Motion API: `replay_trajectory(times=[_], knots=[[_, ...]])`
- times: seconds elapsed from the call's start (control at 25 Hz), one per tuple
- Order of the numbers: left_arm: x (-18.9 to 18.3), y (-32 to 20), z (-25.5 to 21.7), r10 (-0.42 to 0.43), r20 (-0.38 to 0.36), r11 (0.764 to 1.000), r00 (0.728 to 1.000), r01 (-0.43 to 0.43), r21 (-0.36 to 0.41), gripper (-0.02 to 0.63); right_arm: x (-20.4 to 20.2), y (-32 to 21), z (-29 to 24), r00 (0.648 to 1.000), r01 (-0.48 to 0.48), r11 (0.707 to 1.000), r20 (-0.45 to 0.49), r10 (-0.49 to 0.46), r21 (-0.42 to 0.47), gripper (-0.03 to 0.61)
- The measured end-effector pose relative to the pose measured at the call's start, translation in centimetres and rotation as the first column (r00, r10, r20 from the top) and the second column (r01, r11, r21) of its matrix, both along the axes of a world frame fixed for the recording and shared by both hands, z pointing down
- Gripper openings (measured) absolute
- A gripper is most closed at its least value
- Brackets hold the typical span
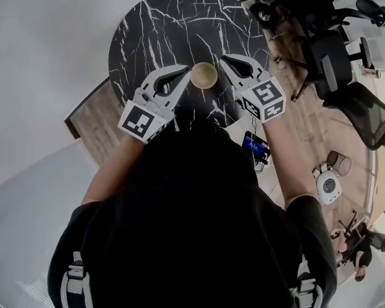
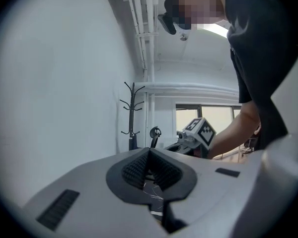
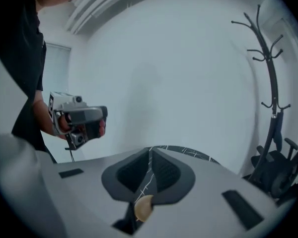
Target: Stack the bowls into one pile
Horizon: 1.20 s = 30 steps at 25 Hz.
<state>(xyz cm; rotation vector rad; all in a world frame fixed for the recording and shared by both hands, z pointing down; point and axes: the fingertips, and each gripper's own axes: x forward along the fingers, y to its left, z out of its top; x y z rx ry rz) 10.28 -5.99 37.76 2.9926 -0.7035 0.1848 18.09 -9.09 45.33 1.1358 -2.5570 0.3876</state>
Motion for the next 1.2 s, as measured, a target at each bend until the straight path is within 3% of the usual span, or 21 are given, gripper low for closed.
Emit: replay_trajectory(times=[0.2,0.44,0.68,1.2], knots=[[0.2,-0.1,0.0,0.061,-0.005,0.998,0.998,-0.061,-0.009,0.003,-0.7,1.7,-4.8,0.994,-0.097,0.988,0.064,0.09,0.117,0.007],[0.4,-0.1,-0.2,0.123,-0.012,0.992,0.992,-0.123,0.004,0.003,-2.1,3.7,-6.7,0.984,-0.173,0.963,0.083,0.159,0.205,0.002],[0.3,0.1,0.1,0.147,0.002,0.989,0.989,-0.147,-0.009,0.003,-1.9,4.4,-6.5,0.966,-0.256,0.945,0.083,0.244,0.201,-0.003],[-0.5,-0.2,0.2,0.146,-0.016,0.989,0.989,-0.146,-0.014,0.003,-3.0,4.6,-6.6,0.968,-0.239,0.949,0.125,0.217,0.204,-0.003]])
